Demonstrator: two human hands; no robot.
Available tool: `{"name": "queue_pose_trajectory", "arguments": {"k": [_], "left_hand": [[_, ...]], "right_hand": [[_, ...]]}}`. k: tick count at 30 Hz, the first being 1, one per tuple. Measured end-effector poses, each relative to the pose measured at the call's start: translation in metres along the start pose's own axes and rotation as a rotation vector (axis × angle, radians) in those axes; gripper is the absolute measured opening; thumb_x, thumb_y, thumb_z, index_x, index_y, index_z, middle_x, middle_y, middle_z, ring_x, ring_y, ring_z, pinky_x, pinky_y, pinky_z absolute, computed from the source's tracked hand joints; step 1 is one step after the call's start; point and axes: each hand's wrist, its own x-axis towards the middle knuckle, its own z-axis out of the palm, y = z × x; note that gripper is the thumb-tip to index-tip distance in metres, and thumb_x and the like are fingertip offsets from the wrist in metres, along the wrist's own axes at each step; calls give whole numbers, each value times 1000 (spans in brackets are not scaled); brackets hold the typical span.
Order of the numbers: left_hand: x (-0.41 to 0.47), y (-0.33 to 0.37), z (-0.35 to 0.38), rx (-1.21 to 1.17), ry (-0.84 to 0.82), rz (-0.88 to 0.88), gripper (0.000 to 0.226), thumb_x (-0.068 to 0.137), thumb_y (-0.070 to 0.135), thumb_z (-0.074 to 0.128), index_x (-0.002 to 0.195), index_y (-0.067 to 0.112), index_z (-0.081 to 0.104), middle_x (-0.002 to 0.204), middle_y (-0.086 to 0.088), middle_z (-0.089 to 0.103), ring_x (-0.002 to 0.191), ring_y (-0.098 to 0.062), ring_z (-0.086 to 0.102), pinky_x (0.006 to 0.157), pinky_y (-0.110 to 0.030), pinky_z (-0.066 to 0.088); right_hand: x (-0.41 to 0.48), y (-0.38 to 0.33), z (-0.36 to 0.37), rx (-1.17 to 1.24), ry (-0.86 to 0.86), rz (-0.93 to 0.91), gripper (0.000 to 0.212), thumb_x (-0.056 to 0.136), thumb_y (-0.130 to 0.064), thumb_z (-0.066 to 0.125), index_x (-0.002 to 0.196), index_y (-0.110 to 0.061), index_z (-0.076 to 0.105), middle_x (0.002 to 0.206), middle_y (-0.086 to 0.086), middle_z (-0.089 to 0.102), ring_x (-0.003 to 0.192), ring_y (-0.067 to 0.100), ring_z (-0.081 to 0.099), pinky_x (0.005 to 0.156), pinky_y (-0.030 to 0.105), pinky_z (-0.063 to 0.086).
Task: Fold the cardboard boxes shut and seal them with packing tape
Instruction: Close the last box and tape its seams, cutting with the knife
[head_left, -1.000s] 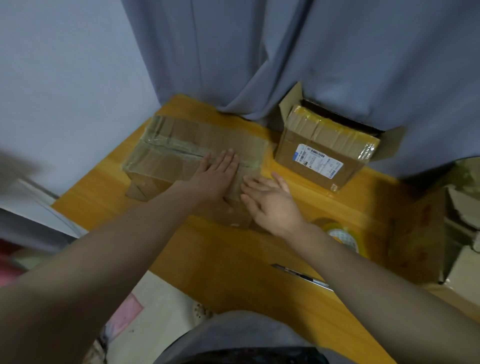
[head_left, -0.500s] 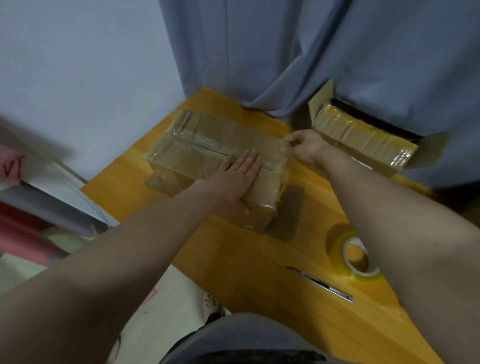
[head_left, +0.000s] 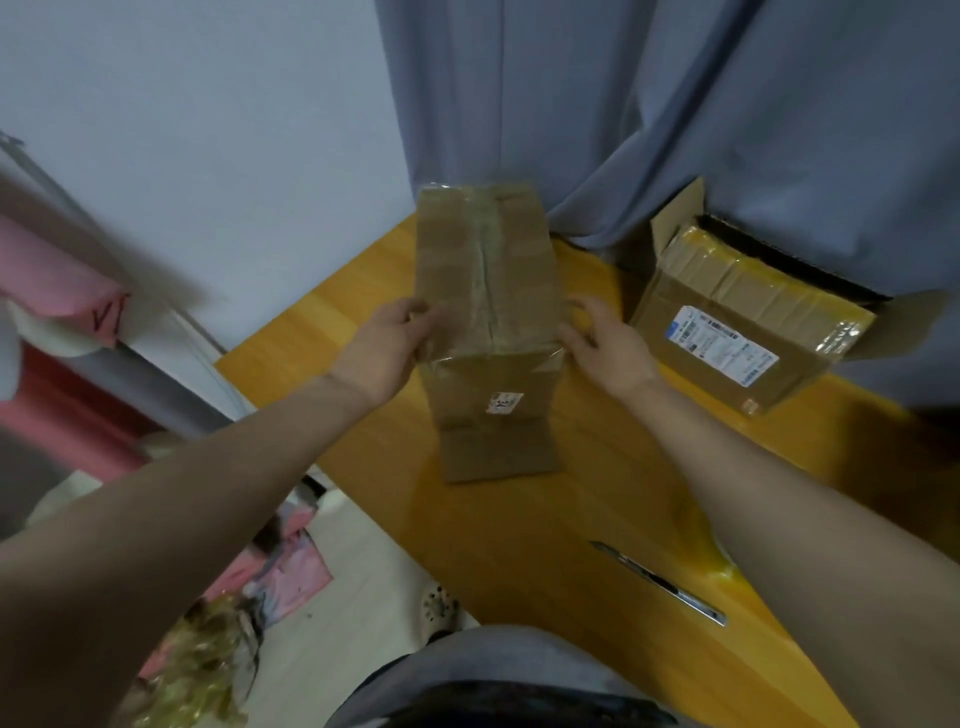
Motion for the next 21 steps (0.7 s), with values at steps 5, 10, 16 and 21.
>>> {"name": "queue_pose_trajectory", "arguments": {"k": [5, 10, 16, 21], "left_hand": [[-40, -12, 16, -235, 59, -94, 64, 86, -7, 55, 145, 11, 36, 146, -10, 41, 129, -28, 45, 100, -27, 37], [-42, -12, 27, -225, 110, -94, 62, 86, -8, 57, 142, 15, 42, 149, -2, 39, 134, -22, 41, 105, -25, 32], [-38, -6, 35, -303, 201, -67, 38, 87, 5, 64, 123, 7, 55, 135, -8, 52, 116, -26, 55, 91, -28, 40], [-34, -22, 33, -293, 123, 28, 38, 80, 5, 71, 113, 7, 52, 126, -12, 54, 111, -29, 56, 90, -42, 50]], "right_hand": [[-16, 7, 1, -15, -138, -198, 45, 90, -3, 52, 130, -23, 46, 114, 2, 62, 98, 17, 61, 78, 31, 50], [-15, 9, 7, -203, -26, -366, 42, 85, -4, 64, 125, -12, 57, 139, 5, 44, 121, 22, 48, 97, 34, 46], [-16, 13, 13, -296, 114, -426, 16, 88, -14, 64, 104, -12, 60, 110, 6, 62, 90, 24, 61, 69, 33, 47], [-12, 14, 15, -335, 125, -499, 11, 85, -12, 67, 95, -11, 63, 107, 6, 63, 91, 27, 61, 67, 37, 50]]}}
